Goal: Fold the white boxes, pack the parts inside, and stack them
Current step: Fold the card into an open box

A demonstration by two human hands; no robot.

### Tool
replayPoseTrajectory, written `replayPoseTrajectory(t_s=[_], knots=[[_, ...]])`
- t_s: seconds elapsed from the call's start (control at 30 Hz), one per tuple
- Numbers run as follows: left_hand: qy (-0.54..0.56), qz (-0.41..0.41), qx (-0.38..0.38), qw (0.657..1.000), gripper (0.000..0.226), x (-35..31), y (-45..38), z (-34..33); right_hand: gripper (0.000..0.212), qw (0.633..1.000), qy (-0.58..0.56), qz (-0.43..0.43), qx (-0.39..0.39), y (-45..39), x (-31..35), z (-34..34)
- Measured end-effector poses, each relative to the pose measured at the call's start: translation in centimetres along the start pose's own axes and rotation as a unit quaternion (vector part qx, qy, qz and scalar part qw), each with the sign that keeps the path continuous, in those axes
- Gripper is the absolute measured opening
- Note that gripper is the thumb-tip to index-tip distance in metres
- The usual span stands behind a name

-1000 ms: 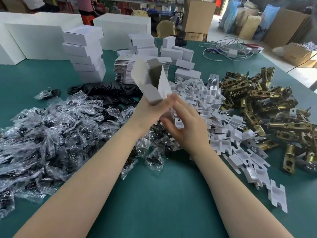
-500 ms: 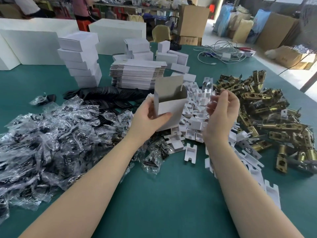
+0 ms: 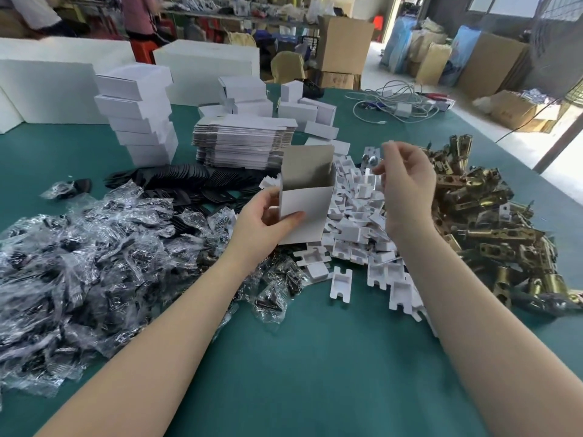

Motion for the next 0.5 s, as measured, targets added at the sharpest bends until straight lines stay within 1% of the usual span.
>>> replayPoseTrajectory(t_s=[0.03, 0.07, 0.1, 0.13, 0.17, 0.23, 0.3, 0.33, 0.37, 0.4, 0.43, 0.5], knots=[[0.004, 0.001, 0.001, 1.0, 0.042, 0.1, 0.0, 0.0, 0.01, 0.994, 0.089, 0.053, 0.019, -0.3, 0.0, -0.1], [0.006, 0.003, 0.002, 1.0, 0.041, 0.2, 0.0, 0.1, 0.013, 0.975, 0.192, 0.104, 0.046, -0.8, 0.2, 0.0], [0.006, 0.003, 0.002, 1.0, 0.041, 0.3, 0.0, 0.1, 0.016, 0.937, 0.309, 0.144, 0.078, -1.5, 0.3, 0.2], [0.006, 0.005, 0.001, 1.0, 0.041, 0.4, 0.0, 0.2, 0.018, 0.884, 0.423, 0.169, 0.107, -2.3, 0.3, 0.8], [0.006, 0.005, 0.001, 1.0, 0.041, 0.4, 0.0, 0.2, 0.017, 0.832, 0.513, 0.175, 0.12, -3.3, 0.2, 1.8], [0.006, 0.006, 0.002, 1.0, 0.041, 0.5, 0.0, 0.2, 0.014, 0.744, 0.641, 0.156, 0.102, -5.4, 0.1, 4.8], [0.01, 0.007, 0.003, 1.0, 0.041, 0.6, -0.1, 0.1, 0.014, 0.672, 0.724, 0.13, 0.089, -7.0, -0.3, 7.4], [0.013, 0.009, 0.002, 1.0, 0.042, 0.6, -0.2, 0.1, 0.015, 0.649, 0.745, 0.113, 0.105, -7.6, -0.7, 8.4], [0.015, 0.011, 0.001, 1.0, 0.042, 0.7, -0.2, 0.1, 0.017, 0.638, 0.752, 0.096, 0.132, -8.0, -1.2, 9.0], [0.016, 0.012, 0.0, 1.0, 0.042, 0.7, -0.2, 0.1, 0.02, 0.638, 0.748, 0.082, 0.16, -8.2, -1.7, 9.5], [0.018, 0.013, 0.002, 1.0, 0.042, 0.8, -0.2, 0.0, 0.023, 0.646, 0.738, 0.074, 0.18, -8.3, -2.0, 9.8], [0.019, 0.015, 0.002, 1.0, 0.042, 0.8, -0.2, 0.0, 0.029, 0.666, 0.718, 0.077, 0.184, -8.5, -2.2, 10.1]])
Point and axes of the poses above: each hand's wrist, its own y-axis away from the middle knuckle, its own z-axis out of the back of the hand, x = y × z, the point moved 4 cm from there along -y, towards the middle knuckle, and after that the axes turned 11 degrees about -x, right-handed, at the moved point
